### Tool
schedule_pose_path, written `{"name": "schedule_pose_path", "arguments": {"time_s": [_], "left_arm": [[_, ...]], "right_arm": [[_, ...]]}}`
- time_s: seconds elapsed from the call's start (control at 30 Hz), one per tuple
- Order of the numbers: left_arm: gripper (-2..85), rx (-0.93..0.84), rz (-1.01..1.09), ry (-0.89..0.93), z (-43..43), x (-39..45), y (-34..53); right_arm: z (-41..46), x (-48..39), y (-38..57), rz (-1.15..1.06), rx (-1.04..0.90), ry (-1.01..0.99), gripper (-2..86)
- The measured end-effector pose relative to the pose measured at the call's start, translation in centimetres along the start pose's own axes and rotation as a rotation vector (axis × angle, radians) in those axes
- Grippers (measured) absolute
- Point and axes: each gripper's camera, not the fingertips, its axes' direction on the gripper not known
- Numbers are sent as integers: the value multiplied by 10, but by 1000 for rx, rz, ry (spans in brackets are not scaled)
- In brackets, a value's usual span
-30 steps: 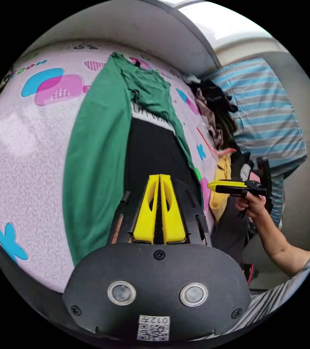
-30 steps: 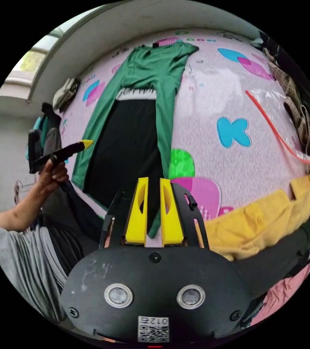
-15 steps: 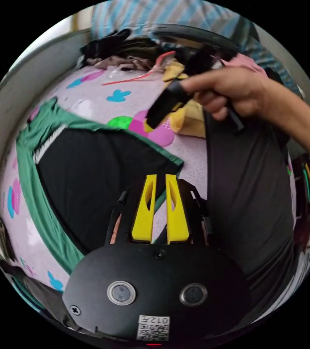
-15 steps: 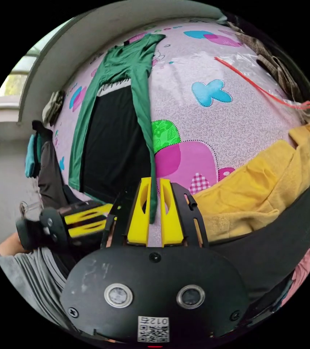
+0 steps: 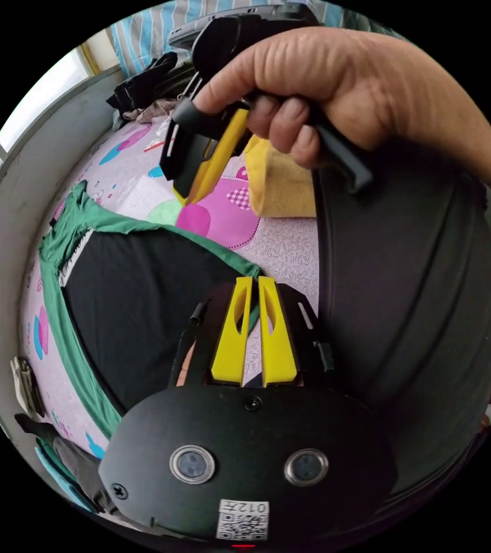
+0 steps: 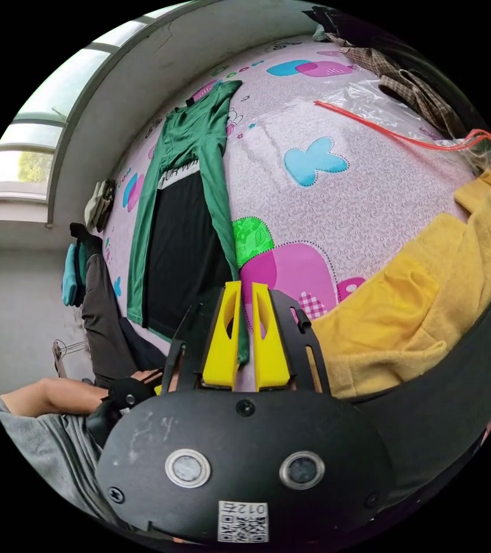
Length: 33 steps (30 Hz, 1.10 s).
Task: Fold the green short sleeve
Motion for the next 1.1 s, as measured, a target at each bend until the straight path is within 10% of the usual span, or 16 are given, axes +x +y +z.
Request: {"name": "schedule_pose_path", "arguments": {"time_s": [0.73,1.1], "left_arm": [[0,85,-319,439,-30,-120,55],[0,117,-520,592,-46,-196,91]], "right_arm": [[102,-164,-131,-474,2,498,49],[86,-168,-141,-436,4,445,-5]]}}
